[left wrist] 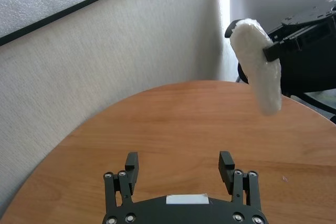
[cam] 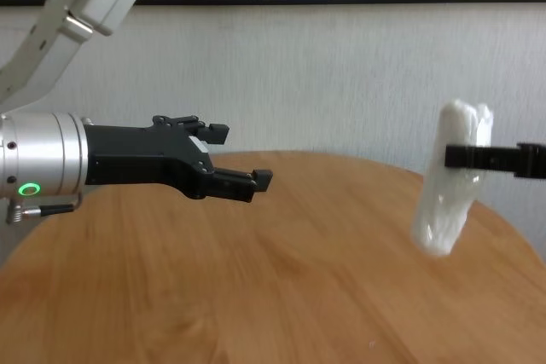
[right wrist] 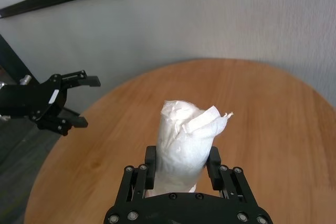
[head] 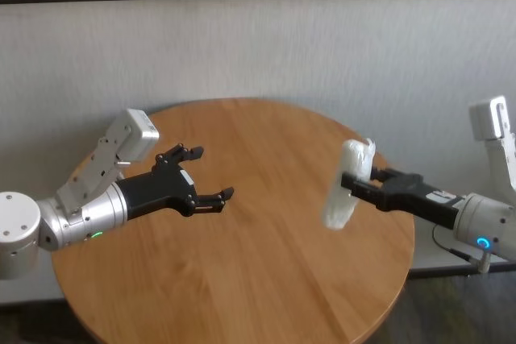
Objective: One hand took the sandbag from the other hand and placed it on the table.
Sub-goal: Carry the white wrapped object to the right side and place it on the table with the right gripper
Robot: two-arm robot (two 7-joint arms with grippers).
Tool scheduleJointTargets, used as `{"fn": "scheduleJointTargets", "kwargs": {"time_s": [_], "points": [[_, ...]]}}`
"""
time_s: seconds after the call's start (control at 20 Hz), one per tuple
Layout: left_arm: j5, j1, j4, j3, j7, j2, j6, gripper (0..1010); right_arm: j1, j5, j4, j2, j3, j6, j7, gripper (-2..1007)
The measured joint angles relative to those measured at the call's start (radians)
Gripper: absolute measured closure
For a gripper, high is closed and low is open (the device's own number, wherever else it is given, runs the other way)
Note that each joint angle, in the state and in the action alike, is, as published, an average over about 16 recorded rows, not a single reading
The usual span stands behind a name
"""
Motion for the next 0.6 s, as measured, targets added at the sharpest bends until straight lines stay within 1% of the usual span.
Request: {"fn": "scheduleJointTargets", "kwargs": {"time_s": [0.1, 0.25, 0.45, 0.6], "points": [[0.000, 0.000, 0.000, 0.000, 0.000, 0.000, 0.000, 7, -0.004, -0.002, -0.011, 0.013, -0.006, 0.035, -0.005, 431], [0.000, 0.000, 0.000, 0.000, 0.000, 0.000, 0.000, 7, 0.000, -0.005, -0.010, 0.018, -0.019, 0.076, -0.015, 431], [0.000, 0.000, 0.000, 0.000, 0.000, 0.000, 0.000, 7, 0.023, -0.019, 0.012, 0.009, -0.042, 0.121, -0.030, 431], [0.000, 0.000, 0.000, 0.000, 0.000, 0.000, 0.000, 7, 0.052, -0.040, 0.039, -0.005, -0.063, 0.148, -0.038, 431]]}}
